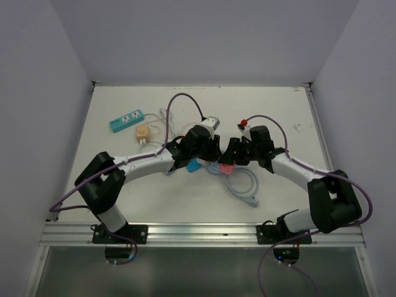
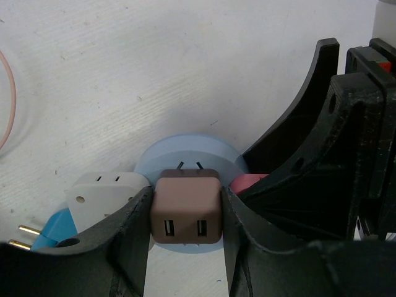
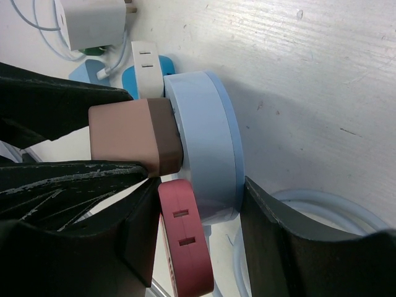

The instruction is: Pull the plug off the socket

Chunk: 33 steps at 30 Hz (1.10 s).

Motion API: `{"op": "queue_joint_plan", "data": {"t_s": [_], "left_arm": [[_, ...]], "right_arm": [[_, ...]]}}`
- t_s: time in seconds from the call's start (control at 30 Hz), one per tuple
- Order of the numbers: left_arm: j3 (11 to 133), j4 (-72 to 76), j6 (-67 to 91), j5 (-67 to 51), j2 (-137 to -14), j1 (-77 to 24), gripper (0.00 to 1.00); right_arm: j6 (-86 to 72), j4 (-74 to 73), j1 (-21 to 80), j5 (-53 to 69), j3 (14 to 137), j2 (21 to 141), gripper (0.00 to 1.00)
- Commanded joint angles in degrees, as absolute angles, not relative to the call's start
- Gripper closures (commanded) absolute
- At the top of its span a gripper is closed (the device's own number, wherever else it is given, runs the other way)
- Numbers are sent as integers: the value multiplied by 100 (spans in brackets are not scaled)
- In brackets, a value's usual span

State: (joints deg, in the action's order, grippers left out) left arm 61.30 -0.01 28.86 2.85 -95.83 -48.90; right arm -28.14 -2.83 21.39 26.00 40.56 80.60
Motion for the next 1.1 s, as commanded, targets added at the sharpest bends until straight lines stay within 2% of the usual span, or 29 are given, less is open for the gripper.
{"op": "queue_joint_plan", "data": {"t_s": [0.0,0.2,0.57,1.07], "left_arm": [[6468,9,2874,438,-9186,-4913,100],[6837,-395,2690,650,-8685,-4843,100],[7207,-571,2558,976,-7700,-4667,100],[8094,-905,2409,1151,-8015,-4895,100]], "right_arm": [[-2654,-421,2136,1952,4219,7954,100],[-2698,-870,2127,1311,4298,8077,100],[-2944,-862,2109,1239,4394,8121,100],[-3331,-1125,2136,844,5449,8789,100]]}}
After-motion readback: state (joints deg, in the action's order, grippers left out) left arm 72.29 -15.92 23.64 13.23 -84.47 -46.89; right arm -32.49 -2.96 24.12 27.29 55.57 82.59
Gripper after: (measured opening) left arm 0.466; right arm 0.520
